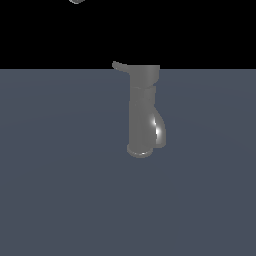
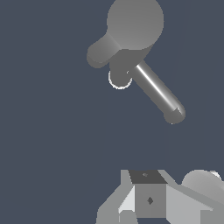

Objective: Turn on the faucet by rotating a designated handle.

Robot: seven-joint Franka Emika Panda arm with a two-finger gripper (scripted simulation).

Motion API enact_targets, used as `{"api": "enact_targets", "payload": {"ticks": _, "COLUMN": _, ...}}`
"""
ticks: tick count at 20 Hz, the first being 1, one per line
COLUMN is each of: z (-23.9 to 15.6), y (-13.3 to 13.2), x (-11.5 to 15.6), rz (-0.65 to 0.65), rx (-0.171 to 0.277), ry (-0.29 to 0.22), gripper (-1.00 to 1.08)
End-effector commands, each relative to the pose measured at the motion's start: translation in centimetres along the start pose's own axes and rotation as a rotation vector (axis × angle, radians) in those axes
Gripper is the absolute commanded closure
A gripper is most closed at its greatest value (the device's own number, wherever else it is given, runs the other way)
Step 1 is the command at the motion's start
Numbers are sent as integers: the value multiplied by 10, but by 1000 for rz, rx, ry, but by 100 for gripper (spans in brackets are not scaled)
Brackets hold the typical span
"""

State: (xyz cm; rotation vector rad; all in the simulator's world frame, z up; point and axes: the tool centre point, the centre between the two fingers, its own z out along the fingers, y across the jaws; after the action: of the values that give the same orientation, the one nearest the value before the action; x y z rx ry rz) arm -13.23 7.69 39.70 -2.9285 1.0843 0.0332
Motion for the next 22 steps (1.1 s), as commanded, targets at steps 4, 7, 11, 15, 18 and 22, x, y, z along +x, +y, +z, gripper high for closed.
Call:
{"api": "enact_targets", "payload": {"ticks": 4, "z": 16, "y": -22, "x": 20, "rz": 133, "rx": 2, "ry": 3, "gripper": 108}}
{"api": "enact_targets", "payload": {"ticks": 7, "z": 25, "y": -32, "x": 33, "rz": 204, "rx": 3, "ry": 5, "gripper": 108}}
{"api": "enact_targets", "payload": {"ticks": 11, "z": 36, "y": -44, "x": 50, "rz": 300, "rx": 4, "ry": 8, "gripper": 108}}
{"api": "enact_targets", "payload": {"ticks": 15, "z": 47, "y": -55, "x": 70, "rz": 397, "rx": 4, "ry": 12, "gripper": 108}}
{"api": "enact_targets", "payload": {"ticks": 18, "z": 56, "y": -61, "x": 85, "rz": 471, "rx": 4, "ry": 14, "gripper": 108}}
{"api": "enact_targets", "payload": {"ticks": 22, "z": 67, "y": -68, "x": 107, "rz": 572, "rx": 4, "ry": 18, "gripper": 108}}
